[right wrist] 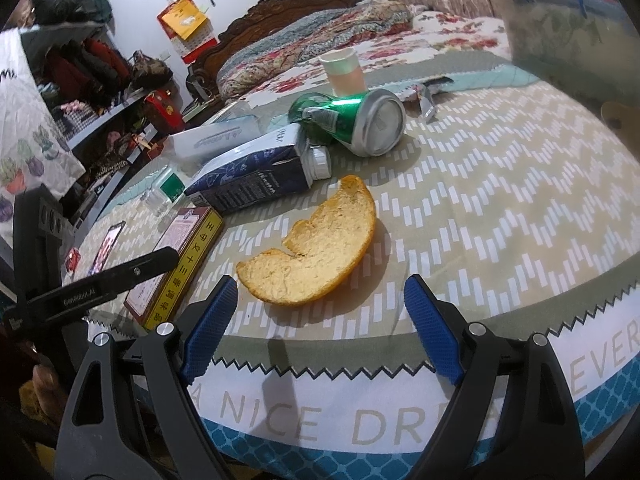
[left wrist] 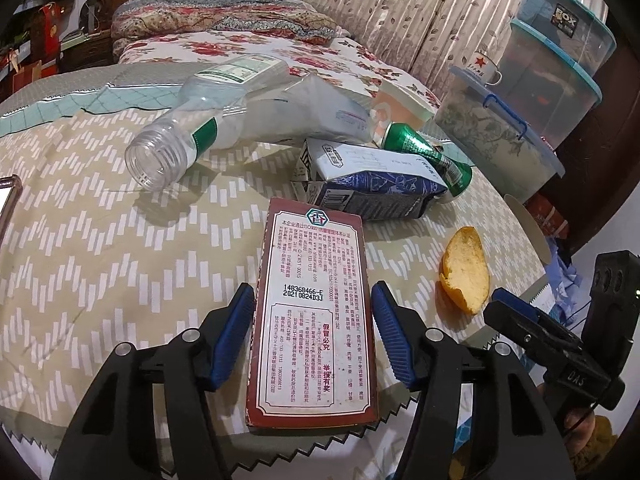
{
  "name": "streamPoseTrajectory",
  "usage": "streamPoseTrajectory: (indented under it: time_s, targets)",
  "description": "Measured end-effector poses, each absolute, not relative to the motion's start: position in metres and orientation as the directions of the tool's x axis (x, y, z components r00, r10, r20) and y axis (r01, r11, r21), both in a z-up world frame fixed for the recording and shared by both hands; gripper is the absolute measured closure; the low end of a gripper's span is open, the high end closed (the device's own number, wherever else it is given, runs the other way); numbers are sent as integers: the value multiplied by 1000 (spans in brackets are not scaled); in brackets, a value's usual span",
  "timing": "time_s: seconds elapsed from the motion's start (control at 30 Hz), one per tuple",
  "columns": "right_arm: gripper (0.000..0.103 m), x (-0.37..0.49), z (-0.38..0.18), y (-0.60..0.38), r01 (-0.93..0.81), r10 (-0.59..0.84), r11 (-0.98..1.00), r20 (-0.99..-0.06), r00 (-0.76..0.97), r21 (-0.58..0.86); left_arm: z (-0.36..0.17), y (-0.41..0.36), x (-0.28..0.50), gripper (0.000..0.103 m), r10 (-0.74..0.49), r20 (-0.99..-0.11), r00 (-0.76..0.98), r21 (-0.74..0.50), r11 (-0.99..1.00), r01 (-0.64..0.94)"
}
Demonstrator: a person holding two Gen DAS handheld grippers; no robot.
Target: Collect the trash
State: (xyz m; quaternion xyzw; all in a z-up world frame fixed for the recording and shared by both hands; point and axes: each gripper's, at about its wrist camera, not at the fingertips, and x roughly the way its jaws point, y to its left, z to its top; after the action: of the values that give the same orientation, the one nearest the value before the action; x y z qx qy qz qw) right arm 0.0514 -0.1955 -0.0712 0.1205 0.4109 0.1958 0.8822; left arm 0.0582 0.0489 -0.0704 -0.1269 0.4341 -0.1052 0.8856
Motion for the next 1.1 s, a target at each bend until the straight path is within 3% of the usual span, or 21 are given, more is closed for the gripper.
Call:
streamPoseTrajectory:
  time_s: [0.23,0.37,0.47,0.63,0.7,0.83,0.87,0.93,1.1]
  targets:
    - [18,59,-75,-193,-259,435,900,-689,580,351,-69,54,59,44,-303,-748,590,-331,941,63]
    - [18,57,-73,-191,-274,440,898,-685,581,345,-67,49,59,26,-277,-758,591,-300,952,62]
    - [20,59,-72,-196,-272,461,887,-676,575,374,-68,41,60,26,-268,-762,589,-279,958,74]
    - [39,71,-78,-207,-229,498,862,-675,544,452,-70,36,59,27,-250,-764,594,-249,965,86]
    - [49,80,-80,-206,-226,530,842,-670,520,490,-71,33,58,45,-239,-764,599,-228,969,95]
    - [84,91,-85,-200,-229,528,844,-676,514,485,-71,32,57,46,-249,-763,597,-231,967,109]
    - [88,93,-87,-200,-223,544,833,-675,499,506,-70,32,57,46,-253,-762,596,-235,966,110]
    - [94,93,-88,-202,-212,553,824,-667,499,525,-69,32,56,46,-261,-757,599,-244,963,112]
    - [95,83,-77,-211,-226,560,817,-637,529,530,-62,34,53,46,-295,-736,609,-275,953,130]
